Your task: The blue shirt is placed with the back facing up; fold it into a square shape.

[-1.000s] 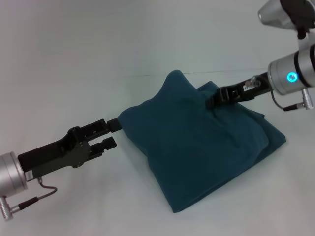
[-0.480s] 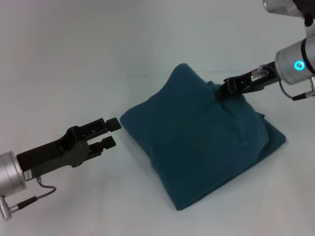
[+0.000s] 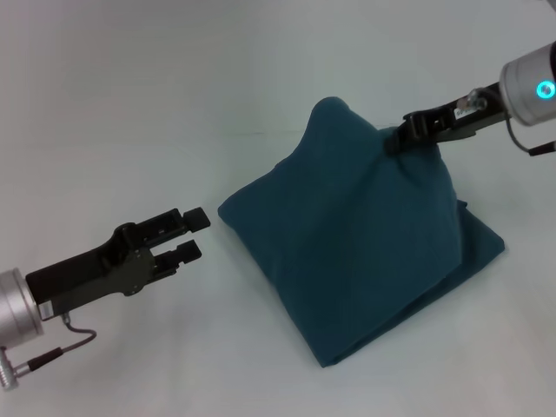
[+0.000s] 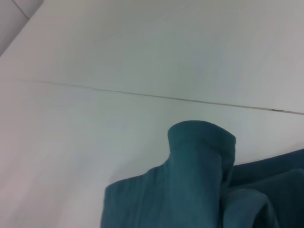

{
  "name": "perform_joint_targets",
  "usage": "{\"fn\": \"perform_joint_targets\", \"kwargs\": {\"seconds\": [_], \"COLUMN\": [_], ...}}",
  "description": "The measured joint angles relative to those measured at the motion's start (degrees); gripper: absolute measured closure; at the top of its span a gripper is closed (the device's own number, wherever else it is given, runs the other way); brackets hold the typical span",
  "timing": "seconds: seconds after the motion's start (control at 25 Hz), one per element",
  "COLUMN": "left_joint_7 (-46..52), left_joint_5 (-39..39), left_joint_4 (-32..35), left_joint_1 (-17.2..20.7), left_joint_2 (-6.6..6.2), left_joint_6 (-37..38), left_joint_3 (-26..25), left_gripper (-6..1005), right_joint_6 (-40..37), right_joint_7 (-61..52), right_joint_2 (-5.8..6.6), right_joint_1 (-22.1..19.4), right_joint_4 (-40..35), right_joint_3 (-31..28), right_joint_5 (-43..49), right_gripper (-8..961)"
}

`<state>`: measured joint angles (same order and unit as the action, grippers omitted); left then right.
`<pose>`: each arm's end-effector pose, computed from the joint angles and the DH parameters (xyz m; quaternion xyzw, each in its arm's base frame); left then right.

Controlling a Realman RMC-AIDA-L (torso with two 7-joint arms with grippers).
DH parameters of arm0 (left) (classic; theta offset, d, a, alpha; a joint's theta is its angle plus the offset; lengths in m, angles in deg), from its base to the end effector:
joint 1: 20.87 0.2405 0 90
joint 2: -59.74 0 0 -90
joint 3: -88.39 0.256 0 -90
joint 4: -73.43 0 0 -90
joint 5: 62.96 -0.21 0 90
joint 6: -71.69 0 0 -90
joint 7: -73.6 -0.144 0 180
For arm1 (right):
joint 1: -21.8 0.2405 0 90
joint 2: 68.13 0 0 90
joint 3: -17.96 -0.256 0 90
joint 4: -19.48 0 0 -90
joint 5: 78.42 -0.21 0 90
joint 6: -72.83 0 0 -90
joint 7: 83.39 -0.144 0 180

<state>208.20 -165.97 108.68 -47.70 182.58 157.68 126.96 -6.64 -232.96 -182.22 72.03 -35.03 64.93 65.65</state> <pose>-0.2588 0.3238 -0.0131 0.6537 0.6518 0.3844 0.0057 0.1764 0.4444 0.0649 -0.8349 0.4970 0.0491 0.2314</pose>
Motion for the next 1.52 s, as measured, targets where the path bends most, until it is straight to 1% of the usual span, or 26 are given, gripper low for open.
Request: {"fn": "perform_joint_targets", "kwargs": {"seconds": [0.2,0.4,0.64,0.88,1.0,1.16,1.36,1.4,1.52], "left_joint_7": [0.0,0.0,0.1,0.2,0.2,0.2,0.1,0.1,0.1], "left_joint_5": [0.0,0.0,0.0,0.0,0.0,0.0,0.0,0.0,0.0], "left_joint_4": [0.0,0.0,0.0,0.0,0.0,-0.6,-1.0,-1.0,-1.0], "left_joint_1": [0.0,-0.2,-0.1,0.0,0.0,0.2,0.3,0.3,0.1], "left_joint_2": [-0.03,-0.05,0.03,0.19,0.2,0.22,0.22,0.22,0.22], "left_joint_6": [-0.2,-0.3,-0.3,-0.3,-0.3,-0.3,-0.3,-0.3,-0.4], "left_joint_3": [-0.3,-0.3,-0.2,-0.2,-0.3,-0.3,-0.3,-0.3,-0.3], "left_gripper": [266,266,267,267,267,266,266,266,267], "right_joint_6": [-2.9,-2.9,0.6,7.2,11.2,16.2,21.5,21.5,22.9], "right_joint_7": [0.1,-0.1,0.3,1.1,2.1,2.9,2.5,2.5,2.4], "right_joint_2": [0.09,0.45,0.45,1.11,1.23,0.74,0.03,0.03,-0.47], "right_joint_1": [-0.1,-0.1,-0.7,-1.3,-1.3,-1.3,-0.4,-0.4,-0.1], "right_joint_4": [-2.7,-2.8,1.6,8.5,11.3,13.7,15.1,15.1,15.3], "right_joint_3": [-2.2,-2.4,-2.0,-1.9,-1.3,0.0,3.0,3.0,3.4], "right_joint_5": [-0.8,0.3,4.0,6.4,6.4,6.4,6.5,6.5,6.5], "right_gripper": [887,888,887,887,888,888,888,888,887]}}
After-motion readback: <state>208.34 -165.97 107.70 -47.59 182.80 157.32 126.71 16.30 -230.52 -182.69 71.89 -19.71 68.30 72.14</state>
